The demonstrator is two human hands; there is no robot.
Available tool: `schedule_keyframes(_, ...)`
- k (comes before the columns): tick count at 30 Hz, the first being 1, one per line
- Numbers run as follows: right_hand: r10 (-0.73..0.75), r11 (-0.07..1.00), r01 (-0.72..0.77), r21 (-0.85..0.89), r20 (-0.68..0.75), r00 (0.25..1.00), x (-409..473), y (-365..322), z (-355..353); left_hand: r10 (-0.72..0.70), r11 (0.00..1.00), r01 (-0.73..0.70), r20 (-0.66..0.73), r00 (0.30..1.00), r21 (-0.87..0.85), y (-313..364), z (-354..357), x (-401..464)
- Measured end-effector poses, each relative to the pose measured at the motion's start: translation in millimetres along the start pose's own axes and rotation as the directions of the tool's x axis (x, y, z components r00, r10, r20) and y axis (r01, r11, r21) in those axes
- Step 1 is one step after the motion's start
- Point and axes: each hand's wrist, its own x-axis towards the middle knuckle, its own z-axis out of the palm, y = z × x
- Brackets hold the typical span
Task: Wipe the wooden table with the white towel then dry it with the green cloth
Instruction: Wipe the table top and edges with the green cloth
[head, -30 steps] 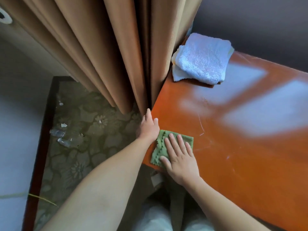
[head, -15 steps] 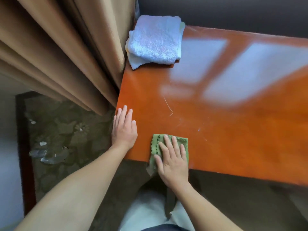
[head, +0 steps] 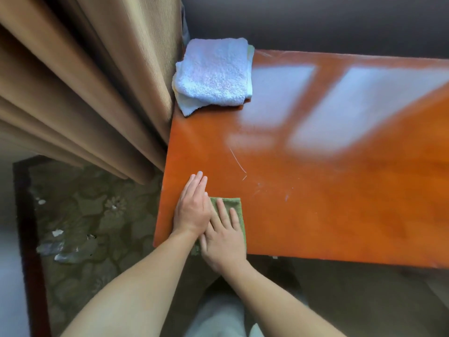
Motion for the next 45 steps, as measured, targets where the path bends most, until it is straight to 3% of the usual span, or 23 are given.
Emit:
schedule_keyframes(2, -0.056, 0.998, 0.055, -0.044, -0.026, 0.998, 16, 28, -9, 0.051, 0.999, -0.051, 0.001, 0.999, -0.019, -8, -3, -3)
schedule_keyframes(3, -0.007, 0.998, 0.004, -0.066, -0.049, 0.999, 24, 53, -16, 0.070, 0.998, -0.070, 0.003, 0.998, 0.000, -9, -2, -6)
schedule_keyframes(5, 0.221, 0.970, -0.229, -0.077, -0.103, 0.970, 37, 115, -35, 0.071, 0.993, -0.073, 0.021, 0.997, 0.092, -9, 0, -10)
schedule_keyframes(7, 0.462, 0.882, -0.469, -0.038, -0.122, 0.879, 42, 165, -57, 0.049, 0.980, -0.054, 0.031, 0.998, 0.193, -6, 3, -11)
schedule_keyframes(9, 0.576, 0.816, -0.578, 0.018, -0.126, 0.808, 44, 168, -60, 0.051, 0.958, -0.061, 0.041, 0.998, 0.279, -6, 7, -10)
schedule_keyframes(10, 0.572, 0.817, -0.576, 0.020, -0.149, 0.807, 45, 153, -56, 0.051, 0.948, -0.065, 0.053, 0.997, 0.311, -6, 8, -10)
schedule_keyframes(14, 0.281, 0.956, -0.288, -0.049, -0.115, 0.953, 39, 62, -22, 0.001, 0.948, -0.021, 0.064, 0.998, 0.316, 12, 3, 0)
schedule_keyframes(18, -0.084, 0.993, 0.082, -0.081, -0.024, 0.996, 57, 59, -25, -0.025, 0.970, 0.033, -0.035, 0.999, 0.239, 23, -2, 49)
schedule_keyframes(20, -0.053, 0.995, 0.049, -0.093, -0.051, 0.997, 84, 89, -41, -0.047, 0.971, 0.059, -0.058, 0.997, 0.233, 17, -2, 68)
schedule_keyframes(23, 0.277, 0.956, -0.286, -0.059, -0.120, 0.953, 132, 132, -71, -0.050, 0.953, 0.055, -0.025, 0.998, 0.298, 12, 4, 67)
schedule_keyframes(25, 0.396, 0.917, -0.399, 0.002, -0.119, 0.910, 147, 125, -72, -0.038, 0.946, 0.049, -0.039, 0.999, 0.322, 11, 7, 67)
schedule_keyframes(27, 0.305, 0.952, -0.305, 0.024, -0.147, 0.941, 140, 90, -60, -0.047, 0.952, 0.058, -0.044, 0.998, 0.300, 10, 7, 69)
schedule_keyframes(29, 0.063, 0.998, -0.065, -0.011, -0.130, 0.990, 115, 61, -43, -0.044, 0.956, 0.049, -0.024, 0.999, 0.290, 9, 4, 69)
schedule_keyframes(31, -0.175, 0.982, 0.170, -0.075, -0.057, 0.983, 106, 84, -46, -0.040, 0.961, 0.046, -0.028, 0.999, 0.274, 9, 3, 66)
schedule_keyframes(32, -0.197, 0.975, 0.188, -0.117, -0.068, 0.978, 110, 108, -53, -0.042, 0.961, 0.052, -0.040, 0.998, 0.271, 9, 3, 66)
schedule_keyframes(34, 0.033, 0.991, -0.049, -0.128, -0.128, 0.991, 112, 163, -72, -0.056, 0.955, 0.065, -0.039, 0.998, 0.290, 9, 3, 66)
schedule_keyframes(36, 0.386, 0.918, -0.395, -0.044, -0.139, 0.912, 112, 202, -89, -0.060, 0.945, 0.068, -0.035, 0.998, 0.319, 9, 4, 67)
schedule_keyframes(38, 0.521, 0.851, -0.526, 0.014, -0.158, 0.839, 116, 194, -88, -0.062, 0.943, 0.071, -0.036, 0.997, 0.326, 10, 6, 69)
schedule_keyframes(40, 0.412, 0.908, -0.420, -0.004, -0.189, 0.892, 119, 149, -74, -0.071, 0.939, 0.075, -0.024, 0.997, 0.337, 12, 5, 69)
schedule_keyframes(42, 0.113, 0.990, -0.124, -0.061, -0.164, 0.980, 115, 96, -57, -0.075, 0.940, 0.073, -0.008, 0.997, 0.334, 12, 5, 69)
schedule_keyframes(43, -0.021, 0.997, 0.012, -0.076, -0.117, 0.993, 111, 78, -51, -0.081, 0.943, 0.079, -0.007, 0.997, 0.322, 11, 4, 70)
schedule_keyframes(45, -0.148, 0.987, 0.143, -0.074, -0.062, 0.987, 105, 77, -48, -0.085, 0.947, 0.085, -0.016, 0.996, 0.310, 9, 3, 69)
